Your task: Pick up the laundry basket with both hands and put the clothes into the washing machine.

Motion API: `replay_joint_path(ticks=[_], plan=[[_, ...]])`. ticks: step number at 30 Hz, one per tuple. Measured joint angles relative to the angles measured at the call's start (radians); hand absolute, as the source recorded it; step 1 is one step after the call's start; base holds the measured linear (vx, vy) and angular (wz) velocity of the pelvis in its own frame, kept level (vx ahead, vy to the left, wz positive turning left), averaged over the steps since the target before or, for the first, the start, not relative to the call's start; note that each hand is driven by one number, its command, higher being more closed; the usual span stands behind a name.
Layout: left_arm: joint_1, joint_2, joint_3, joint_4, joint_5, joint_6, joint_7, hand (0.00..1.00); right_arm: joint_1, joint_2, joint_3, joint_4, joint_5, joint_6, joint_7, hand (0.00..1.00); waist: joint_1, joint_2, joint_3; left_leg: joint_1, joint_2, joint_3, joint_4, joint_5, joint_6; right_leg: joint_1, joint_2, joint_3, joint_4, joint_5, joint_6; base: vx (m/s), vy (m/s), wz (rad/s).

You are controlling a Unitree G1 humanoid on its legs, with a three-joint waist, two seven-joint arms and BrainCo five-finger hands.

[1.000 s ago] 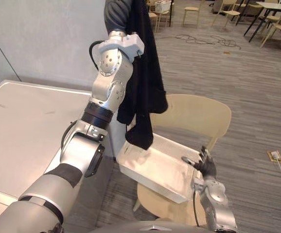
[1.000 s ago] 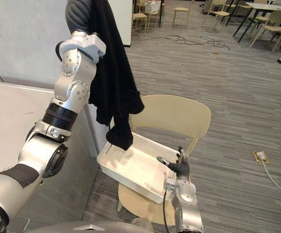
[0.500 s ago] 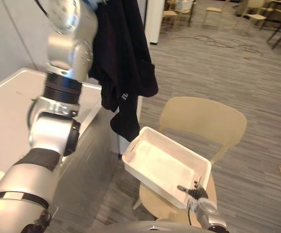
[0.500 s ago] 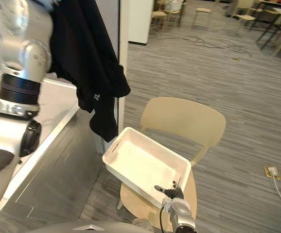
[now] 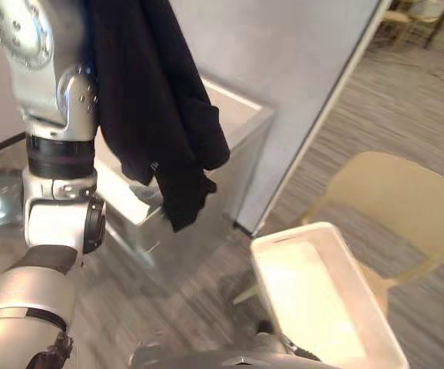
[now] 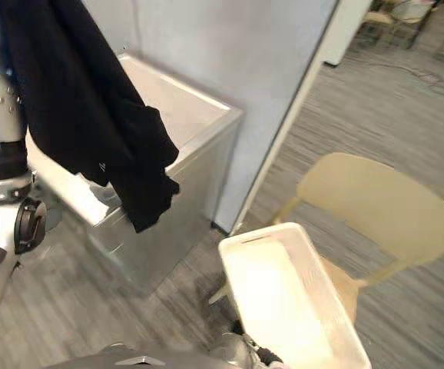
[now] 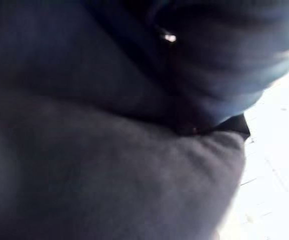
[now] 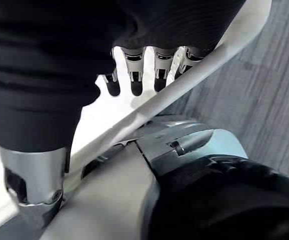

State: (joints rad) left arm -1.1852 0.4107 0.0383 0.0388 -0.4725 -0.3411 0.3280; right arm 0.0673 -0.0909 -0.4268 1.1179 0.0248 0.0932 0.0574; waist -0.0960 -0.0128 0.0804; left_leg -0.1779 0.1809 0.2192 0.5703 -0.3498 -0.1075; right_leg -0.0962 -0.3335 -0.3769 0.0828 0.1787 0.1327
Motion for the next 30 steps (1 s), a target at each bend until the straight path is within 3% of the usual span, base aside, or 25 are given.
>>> replay_joint_path(ticks=[1,4,7,10,11,12,13,14,15,16,17,19,20,21,22,24,25,27,30], plan=[[0.032,0.001,0.01,0.012,0.005,-0.001,0.0,1.0,0.007,0.009,-0.001,0.003,0.01,0.0,0.004,0.0,0.008,-0.003,-0.002,-0.015,-0.024,-0.004,0.002,0.003,0.008,0.003,-0.015,-0.02,-0.021,0.03,-0.038,-0.21,0.273,0.15],[0.046,0.006,0.007,0.021,0.007,0.004,0.0,1.0,0.008,0.011,-0.001,0.002,0.009,0.005,0.028,0.0,0.012,-0.012,-0.004,-0.038,-0.053,-0.024,0.0,0.015,0.038,0.008,-0.034,-0.041,0.003,0.036,-0.1,-0.16,0.132,0.32],[0.047,0.036,-0.006,0.06,0.012,0.002,-0.001,1.0,0.009,-0.001,0.025,-0.007,0.008,0.001,0.028,0.0,0.02,-0.008,-0.001,0.011,-0.055,-0.041,-0.051,0.036,0.048,-0.01,-0.045,0.007,0.115,0.068,-0.141,-0.11,0.047,0.23],[0.05,0.054,-0.009,0.102,0.015,0.0,0.0,1.0,0.015,-0.017,0.057,-0.042,0.006,0.001,0.035,0.0,0.028,0.003,-0.004,0.066,-0.035,-0.048,-0.157,0.085,0.044,-0.042,-0.027,0.087,0.189,0.176,-0.155,-0.02,-0.052,0.24],[0.064,0.064,-0.009,0.103,0.015,-0.001,-0.001,1.0,0.007,-0.033,0.072,-0.043,-0.008,0.0,0.044,0.0,0.034,0.02,-0.007,0.089,-0.027,-0.04,-0.221,0.119,0.038,-0.061,-0.012,0.096,0.191,0.255,-0.188,0.01,-0.056,0.16],[0.074,0.08,-0.008,0.108,0.015,-0.001,-0.001,1.0,0.003,-0.047,0.083,-0.043,-0.043,0.001,0.051,0.0,0.037,0.028,-0.007,0.104,-0.026,-0.038,-0.265,0.146,0.037,-0.072,-0.006,0.091,0.19,0.296,-0.198,0.02,-0.031,0.01],[0.079,0.097,0.001,0.114,0.015,0.003,-0.003,1.0,-0.015,-0.06,0.111,-0.047,-0.076,0.002,0.06,0.0,0.038,0.026,-0.008,0.118,-0.025,-0.033,-0.303,0.187,0.039,-0.075,0.0,0.09,0.181,0.322,-0.169,0.03,-0.023,-0.12],[0.084,0.103,0.006,0.113,0.015,0.003,-0.002,1.0,-0.03,-0.064,0.122,-0.051,-0.089,0.002,0.066,0.0,0.043,0.024,-0.009,0.122,-0.022,-0.027,-0.314,0.195,0.041,-0.074,0.006,0.09,0.17,0.325,-0.166,0.03,-0.048,-0.25],[0.092,0.117,0.012,0.108,0.015,0.004,-0.002,1.0,-0.041,-0.07,0.16,-0.068,-0.112,0.004,0.069,0.0,0.054,0.022,-0.01,0.125,-0.007,-0.009,-0.318,0.209,0.055,-0.084,0.017,0.089,0.213,0.269,-0.2,0.04,-0.083,-0.13],[0.116,0.121,0.031,0.101,0.015,0.007,-0.005,1.0,-0.041,-0.071,0.192,-0.086,-0.112,0.011,0.07,0.0,0.048,0.021,-0.01,0.13,0.001,-0.012,-0.316,0.217,0.047,-0.106,0.027,0.093,0.374,0.112,-0.178,0.06,-0.153,-0.07],[0.153,0.121,0.055,0.081,0.01,0.007,-0.004,1.0,-0.043,-0.076,0.229,-0.088,-0.112,0.012,0.07,0.0,0.051,0.001,-0.026,0.133,0.004,-0.012,-0.311,0.221,0.035,-0.109,0.052,0.086,0.476,0.004,-0.153,0.05,-0.148,-0.06],[0.218,0.123,0.089,0.052,0.002,0.001,-0.006,1.0,-0.063,-0.098,0.237,-0.088,-0.112,0.011,0.068,0.0,0.082,0.017,-0.051,0.116,0.019,-0.005,-0.324,0.233,0.036,-0.093,0.092,0.088,0.373,0.012,-0.129,0.04,-0.089,-0.27],[0.23,0.148,0.095,0.065,-0.002,0.008,-0.011,1.0,-0.092,-0.112,0.236,-0.075,-0.112,0.014,0.068,0.0,0.104,0.019,-0.066,0.108,0.024,0.012,-0.362,0.263,0.027,-0.066,0.117,0.101,0.337,-0.068,-0.063,0.03,-0.062,-0.09],[0.241,0.173,0.116,0.075,-0.008,0.014,-0.013,1.0,-0.11,-0.111,0.236,-0.074,-0.112,0.015,0.067,0.0,0.093,-0.004,-0.064,0.117,-0.003,0.005,-0.383,0.292,0.033,-0.046,0.119,0.118,0.393,-0.184,-0.045,0.07,-0.12,0.07],[0.251,0.174,0.16,0.089,-0.021,0.015,-0.008,1.0,-0.128,-0.123,0.237,-0.072,-0.112,0.015,0.065,0.0,0.101,-0.041,-0.07,0.118,-0.031,0.0,-0.4,0.309,0.033,0.021,0.118,0.112,0.269,-0.245,-0.051,0.05,-0.144,0.2],[0.283,0.175,0.228,0.091,-0.035,0.014,-0.004,1.0,-0.152,-0.137,0.239,-0.069,-0.113,0.009,0.064,0.0,0.119,-0.046,-0.071,0.091,-0.041,-0.013,-0.398,0.321,0.022,0.099,0.139,0.104,0.084,-0.259,-0.024,0.0,-0.194,0.21],[0.31,0.173,0.248,0.088,-0.036,0.012,-0.004,1.0,-0.159,-0.144,0.239,-0.063,-0.118,0.009,0.064,0.0,0.126,-0.035,-0.067,0.082,-0.031,-0.029,-0.398,0.329,0.016,0.128,0.16,0.094,0.021,-0.229,0.001,-0.07,-0.188,0.28],[0.378,0.173,0.278,0.08,-0.037,0.012,-0.005,1.0,-0.161,-0.149,0.239,-0.036,-0.145,0.006,0.064,0.0,0.154,-0.023,-0.067,0.087,-0.008,-0.044,-0.404,0.34,0.016,0.165,0.197,0.086,-0.046,-0.201,-0.014,-0.07,-0.119,0.1],[0.46,0.173,0.331,0.019,-0.044,0.002,-0.004,1.0,-0.155,-0.16,0.234,-0.037,-0.147,-0.002,0.06,0.0,0.164,-0.023,-0.068,0.091,-0.002,-0.065,-0.437,0.367,0.008,0.184,0.215,0.064,-0.078,-0.192,-0.029,-0.06,-0.059,0.2]])
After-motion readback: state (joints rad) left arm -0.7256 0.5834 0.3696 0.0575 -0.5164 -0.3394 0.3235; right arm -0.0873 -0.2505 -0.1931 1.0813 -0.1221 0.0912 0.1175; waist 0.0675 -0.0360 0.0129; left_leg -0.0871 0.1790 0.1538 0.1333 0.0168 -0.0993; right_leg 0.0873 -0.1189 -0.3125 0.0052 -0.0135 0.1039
